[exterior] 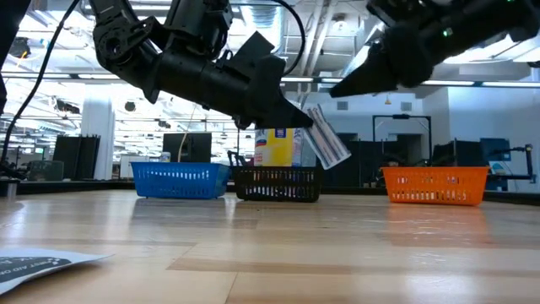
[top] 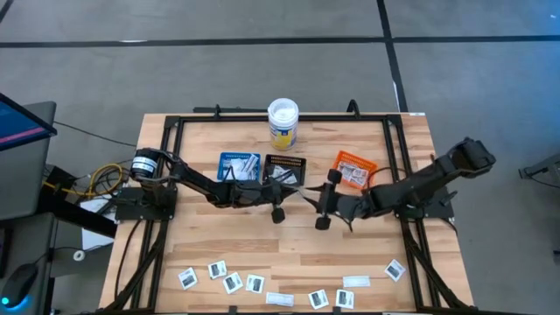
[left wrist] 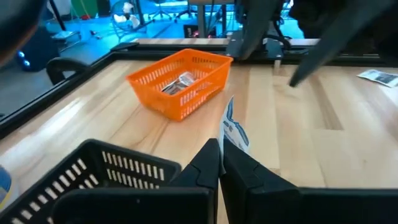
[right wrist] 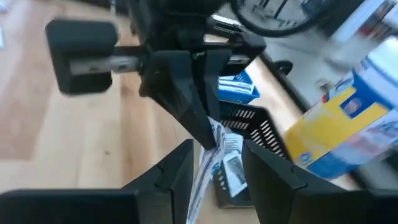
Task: Pick & Place First Aid Supplies
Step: Put the blue bandage into the blue bin
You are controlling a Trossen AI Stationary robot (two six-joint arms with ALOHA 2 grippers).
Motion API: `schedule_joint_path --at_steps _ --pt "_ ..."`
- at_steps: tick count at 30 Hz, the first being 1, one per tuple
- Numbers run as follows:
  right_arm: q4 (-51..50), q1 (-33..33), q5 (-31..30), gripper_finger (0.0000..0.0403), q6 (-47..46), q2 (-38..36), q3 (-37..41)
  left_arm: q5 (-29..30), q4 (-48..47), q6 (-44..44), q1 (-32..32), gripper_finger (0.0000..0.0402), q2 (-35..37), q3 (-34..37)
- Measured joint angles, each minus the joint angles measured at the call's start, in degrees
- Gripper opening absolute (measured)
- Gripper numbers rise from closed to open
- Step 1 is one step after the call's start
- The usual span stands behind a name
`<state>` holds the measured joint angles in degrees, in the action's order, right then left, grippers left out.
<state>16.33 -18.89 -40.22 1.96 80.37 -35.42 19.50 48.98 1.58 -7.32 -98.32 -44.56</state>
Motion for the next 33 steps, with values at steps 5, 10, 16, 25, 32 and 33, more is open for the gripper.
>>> schedule_joint_path --at_steps 5,10,16,25,32,33 --pt "-1.1 2.4 7.6 0.0128 -8.3 -1.7 0.0 -0.1 2.7 2.8 -1.1 0.0005 0.0 0.0" --pt "-0.8 4.4 9.0 0.0123 -8.9 1.9 0.0 -0.2 5.5 5.7 -2.6 0.0006 0.0 0.0" --pt "1.5 5.5 9.1 0.01 -3.2 5.2 0.0 -0.2 5.5 6.1 -2.5 0.0006 0.0 0.0" --pt "1.8 4.3 13.2 0.0028 -0.5 1.9 0.0 -0.1 5.1 6.1 -2.5 0.0006 0.0 0.0" --pt "-0.3 4.4 13.2 0.0003 -0.5 0.1 0.0 0.2 4.4 5.9 -2.5 0.0005 0.0 -0.1" --pt "-0.5 4.4 13.2 0.0002 -0.5 0.1 -0.1 0.2 4.4 5.9 -2.5 0.0005 0.0 -0.1"
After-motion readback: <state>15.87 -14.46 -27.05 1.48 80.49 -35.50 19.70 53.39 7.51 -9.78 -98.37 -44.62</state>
